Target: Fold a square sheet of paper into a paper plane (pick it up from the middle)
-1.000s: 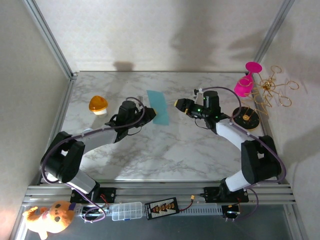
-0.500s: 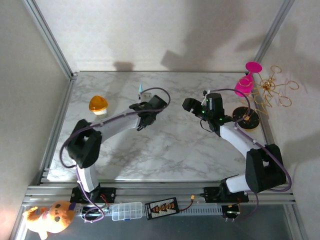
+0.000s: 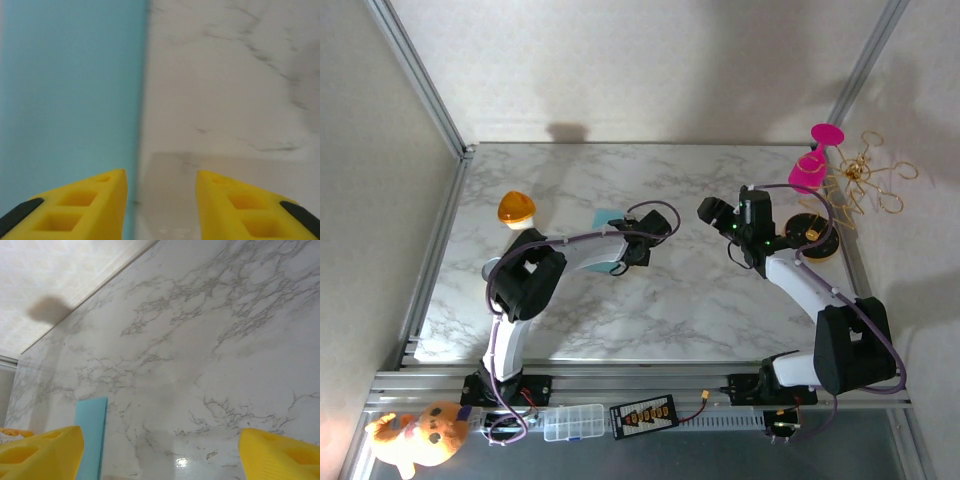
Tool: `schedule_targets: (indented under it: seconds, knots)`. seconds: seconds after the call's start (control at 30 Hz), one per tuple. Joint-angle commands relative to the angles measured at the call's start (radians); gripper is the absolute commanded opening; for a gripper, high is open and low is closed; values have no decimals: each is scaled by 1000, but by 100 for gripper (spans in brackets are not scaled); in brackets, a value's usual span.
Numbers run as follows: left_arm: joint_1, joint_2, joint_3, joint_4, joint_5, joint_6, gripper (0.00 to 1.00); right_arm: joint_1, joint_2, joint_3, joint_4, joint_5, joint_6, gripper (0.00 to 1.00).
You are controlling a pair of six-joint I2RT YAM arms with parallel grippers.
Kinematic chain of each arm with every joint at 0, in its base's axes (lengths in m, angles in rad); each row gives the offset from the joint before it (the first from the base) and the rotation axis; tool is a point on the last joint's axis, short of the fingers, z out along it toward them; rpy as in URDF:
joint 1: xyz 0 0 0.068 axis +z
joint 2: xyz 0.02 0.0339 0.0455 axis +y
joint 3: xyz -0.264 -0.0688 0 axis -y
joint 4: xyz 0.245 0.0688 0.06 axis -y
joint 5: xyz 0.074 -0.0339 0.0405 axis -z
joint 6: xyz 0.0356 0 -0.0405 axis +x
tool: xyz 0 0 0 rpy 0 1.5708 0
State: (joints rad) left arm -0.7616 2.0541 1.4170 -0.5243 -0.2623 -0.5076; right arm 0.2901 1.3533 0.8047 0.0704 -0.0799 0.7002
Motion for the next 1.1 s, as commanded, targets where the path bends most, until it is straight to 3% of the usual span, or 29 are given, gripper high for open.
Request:
schedule_targets:
  seconds: [0.0,0.07,0.2,0.5,0.67,0.93,1.07]
  knots:
    - [40,-89,-62,124,219,-34,47,-3,32,8,2,-43,-3,79]
    - [79,-170,-122,200,296,-65,50,2,70,19,11,-90,-11,77]
    - [168,-334,-261,316,349,-143,58,65,159,60,31,-154,-24,68]
    - [342,-613,-517,430,234,-281,83,345,476,333,-36,-197,-31,40]
    - [381,-665,-561,447,235,-255,99,435,651,497,-137,-210,-44,38]
    - [406,-668,-568,442,217,-260,99,467,756,571,-178,-275,-79,38]
    - [411,-669,-578,448,220,-265,100,466,777,585,-236,-246,-100,38]
